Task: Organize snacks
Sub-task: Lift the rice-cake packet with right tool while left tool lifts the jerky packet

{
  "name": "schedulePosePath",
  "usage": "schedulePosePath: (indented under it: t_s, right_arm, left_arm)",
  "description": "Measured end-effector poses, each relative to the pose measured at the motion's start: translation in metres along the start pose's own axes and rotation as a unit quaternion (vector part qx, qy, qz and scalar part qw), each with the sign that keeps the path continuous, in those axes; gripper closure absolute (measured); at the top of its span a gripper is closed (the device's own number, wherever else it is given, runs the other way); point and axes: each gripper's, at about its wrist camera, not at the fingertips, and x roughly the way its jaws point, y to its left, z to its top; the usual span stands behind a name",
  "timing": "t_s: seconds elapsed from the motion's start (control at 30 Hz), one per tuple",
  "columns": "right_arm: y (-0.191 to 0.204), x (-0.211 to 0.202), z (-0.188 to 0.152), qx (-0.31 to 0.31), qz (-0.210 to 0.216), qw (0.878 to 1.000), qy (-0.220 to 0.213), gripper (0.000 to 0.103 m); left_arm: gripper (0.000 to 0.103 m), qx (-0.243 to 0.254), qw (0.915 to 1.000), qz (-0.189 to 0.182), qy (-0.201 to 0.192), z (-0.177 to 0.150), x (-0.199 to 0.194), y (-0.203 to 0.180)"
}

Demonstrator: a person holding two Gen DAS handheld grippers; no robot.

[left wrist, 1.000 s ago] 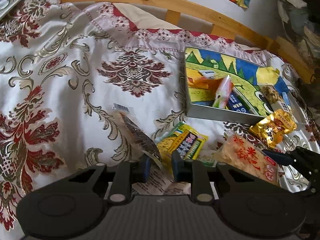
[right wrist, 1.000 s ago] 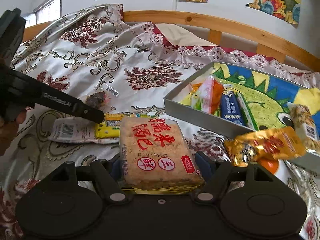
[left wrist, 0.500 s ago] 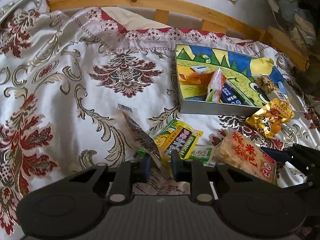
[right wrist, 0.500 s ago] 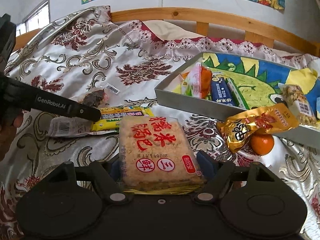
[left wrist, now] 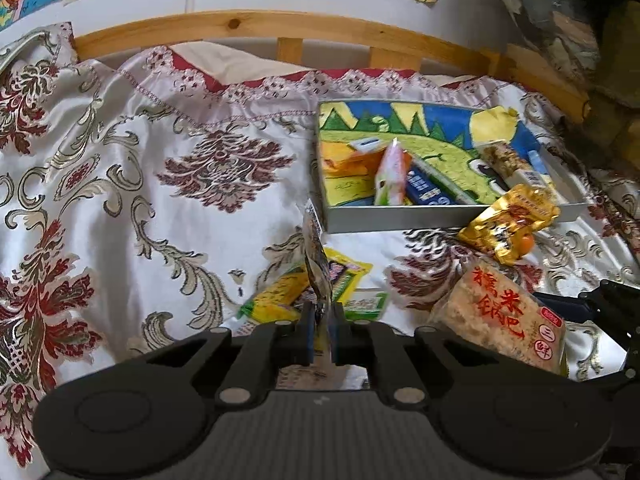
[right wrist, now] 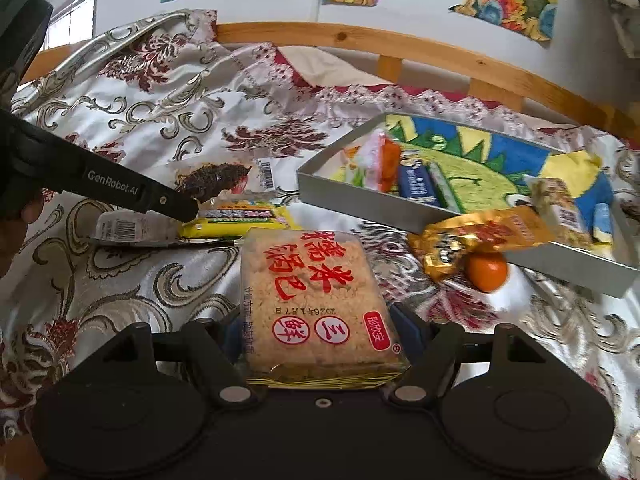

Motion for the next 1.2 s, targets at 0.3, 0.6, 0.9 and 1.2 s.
schedulePosePath:
  t_s: [0.3,0.6,0.9,1.2]
  right_arm:
    - [-0.007,-0.03,-0.008,-0.013,-0.03,0.999,-0.021,0.029]
    - [-0.018,-0.057,-0.007,-0.01,-0.051,0.997,-0.052,0.029]
    - [-0.057,-0.056,0.031,-0.009,-0.086,0.993,-0.084,0.029]
    - [-0.114,0.008,0.084,0.025,-0.136,0.988,-0.067,0.029]
  left_arm:
    - [0.096,0.004,0.9996,-0.022,-0.016,-0.006,-0.018,-0.019]
    - [0.096,0.008,0.9975,-0.043,-0.056,0.006,-0.04,-0.039]
    - [0.097,0.002,0.9926,-0.064,-0.103,0.064,-0.012,-0.069]
    - [0.097,0.009,0.99,-0.066,-0.124,0.116,0.064,-0.089]
